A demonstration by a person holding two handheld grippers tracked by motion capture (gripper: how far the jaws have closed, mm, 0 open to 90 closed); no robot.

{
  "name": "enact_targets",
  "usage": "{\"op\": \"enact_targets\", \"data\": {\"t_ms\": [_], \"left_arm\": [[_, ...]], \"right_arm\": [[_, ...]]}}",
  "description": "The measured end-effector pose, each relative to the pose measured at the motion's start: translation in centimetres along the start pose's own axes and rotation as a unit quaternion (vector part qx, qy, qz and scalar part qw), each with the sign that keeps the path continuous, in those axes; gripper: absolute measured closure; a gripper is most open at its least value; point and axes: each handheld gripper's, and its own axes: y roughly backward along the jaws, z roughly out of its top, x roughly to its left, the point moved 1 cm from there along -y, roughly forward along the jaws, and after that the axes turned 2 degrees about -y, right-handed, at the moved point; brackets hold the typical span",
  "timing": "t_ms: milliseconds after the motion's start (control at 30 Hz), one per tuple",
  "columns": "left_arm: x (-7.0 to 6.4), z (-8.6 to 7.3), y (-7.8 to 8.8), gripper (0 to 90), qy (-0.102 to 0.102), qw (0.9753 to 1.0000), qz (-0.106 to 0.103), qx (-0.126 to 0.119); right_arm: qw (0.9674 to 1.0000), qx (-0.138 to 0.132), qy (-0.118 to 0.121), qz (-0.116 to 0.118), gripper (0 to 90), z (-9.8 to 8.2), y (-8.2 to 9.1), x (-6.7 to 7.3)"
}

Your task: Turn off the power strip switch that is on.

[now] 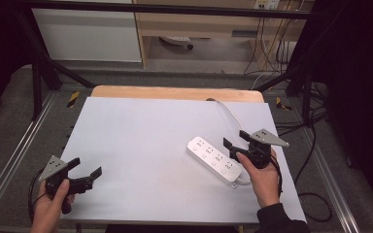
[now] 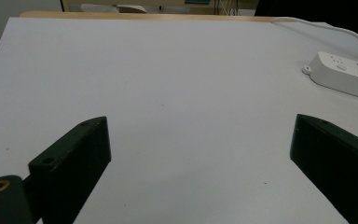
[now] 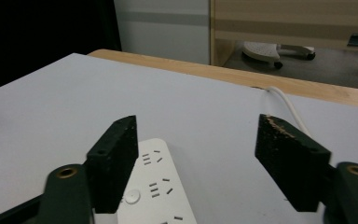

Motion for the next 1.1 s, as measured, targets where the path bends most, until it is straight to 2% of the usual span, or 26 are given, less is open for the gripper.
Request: {"op": "enact_targets", "data": {"t_ms": [100, 167, 367, 400, 433, 567, 733, 1100], "left_arm": [[0.0, 0.0, 0.0, 4.8, -0.004, 1.0000, -0.001, 0.001], [-0.1, 0.0, 0.0, 4.9, -0.004, 1.0000, -0.003, 0.000], [-0.2, 0.0, 0.0, 4.8, -0.001, 1.0000, -0.007, 0.000], [-0.2, 0.0, -0.1, 4.8, -0.001, 1.0000, -0.007, 0.000], [-0.2, 0.0, -0.1, 4.8, -0.001, 1.0000, -0.008, 0.000], [-0.2, 0.0, -0.1, 4.9, 0.000, 1.0000, -0.007, 0.000], [-0.2, 0.1, 0.0, 4.9, -0.001, 1.0000, -0.009, -0.002], [-0.3, 0.1, -0.1, 4.9, -0.002, 0.9999, -0.011, -0.003]], "right_arm": [[1.0000, 0.007, 0.003, 0.005, 44.4, -0.4, -0.4, 0.2], [1.0000, 0.006, 0.002, 0.006, 46.5, -0.6, -0.5, 0.3], [0.9999, 0.011, 0.006, 0.004, 61.6, -1.3, -1.1, 0.7], [0.9999, 0.011, 0.006, 0.004, 61.6, -1.3, -1.1, 0.7], [0.9999, 0.012, 0.010, 0.002, 66.6, -1.5, -1.2, 0.8], [0.9998, 0.011, 0.018, 0.001, 73.7, -1.8, -1.3, 1.2], [0.9996, 0.018, 0.021, 0.010, 80.6, -2.1, -1.5, 1.5], [0.9993, 0.023, 0.026, 0.013, 86.8, -2.7, -2.3, 2.2]]}}
